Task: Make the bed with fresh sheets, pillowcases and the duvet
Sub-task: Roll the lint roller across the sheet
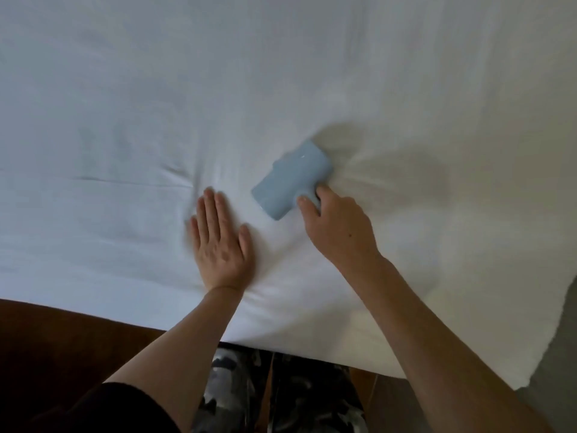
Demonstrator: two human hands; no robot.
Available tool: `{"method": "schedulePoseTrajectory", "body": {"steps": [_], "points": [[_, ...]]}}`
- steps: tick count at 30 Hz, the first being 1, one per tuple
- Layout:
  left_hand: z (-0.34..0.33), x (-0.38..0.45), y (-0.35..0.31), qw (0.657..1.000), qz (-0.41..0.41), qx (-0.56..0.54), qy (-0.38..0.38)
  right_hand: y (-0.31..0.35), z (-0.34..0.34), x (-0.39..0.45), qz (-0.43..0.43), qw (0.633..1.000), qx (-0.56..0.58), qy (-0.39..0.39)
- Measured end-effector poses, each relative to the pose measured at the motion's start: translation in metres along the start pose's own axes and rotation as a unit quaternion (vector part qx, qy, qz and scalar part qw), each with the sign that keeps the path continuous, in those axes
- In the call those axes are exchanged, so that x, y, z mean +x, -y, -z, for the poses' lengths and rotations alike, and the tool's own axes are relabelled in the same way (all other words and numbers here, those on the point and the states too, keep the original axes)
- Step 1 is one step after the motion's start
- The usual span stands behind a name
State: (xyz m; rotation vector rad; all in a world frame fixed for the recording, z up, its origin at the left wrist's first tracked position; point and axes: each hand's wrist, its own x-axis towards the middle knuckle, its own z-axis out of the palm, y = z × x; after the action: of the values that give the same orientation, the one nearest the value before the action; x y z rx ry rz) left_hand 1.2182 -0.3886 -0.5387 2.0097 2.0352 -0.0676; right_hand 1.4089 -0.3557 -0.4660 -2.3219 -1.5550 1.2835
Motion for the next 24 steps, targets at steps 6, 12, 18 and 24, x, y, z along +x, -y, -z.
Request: {"method": "schedulePoseTrajectory", "body": {"steps": [6, 12, 18, 24], "points": [[0.006, -0.004, 0.04, 1.0, -0.003, 0.016, 0.0, 0.071, -0.006, 0.067, 0.025, 1.0, 0.014, -0.008], [0.011, -0.001, 0.061, 0.999, -0.04, 0.026, 0.006, 0.057, -0.009, 0.052, 0.02, 1.0, 0.022, -0.005], [0.02, 0.016, 0.089, 0.999, -0.022, 0.041, 0.006, -0.031, -0.004, -0.043, -0.066, 0.997, 0.007, 0.035], [0.024, 0.018, 0.089, 0.999, -0.025, 0.033, -0.008, -0.081, 0.032, -0.07, -0.07, 0.99, -0.017, 0.12]]}}
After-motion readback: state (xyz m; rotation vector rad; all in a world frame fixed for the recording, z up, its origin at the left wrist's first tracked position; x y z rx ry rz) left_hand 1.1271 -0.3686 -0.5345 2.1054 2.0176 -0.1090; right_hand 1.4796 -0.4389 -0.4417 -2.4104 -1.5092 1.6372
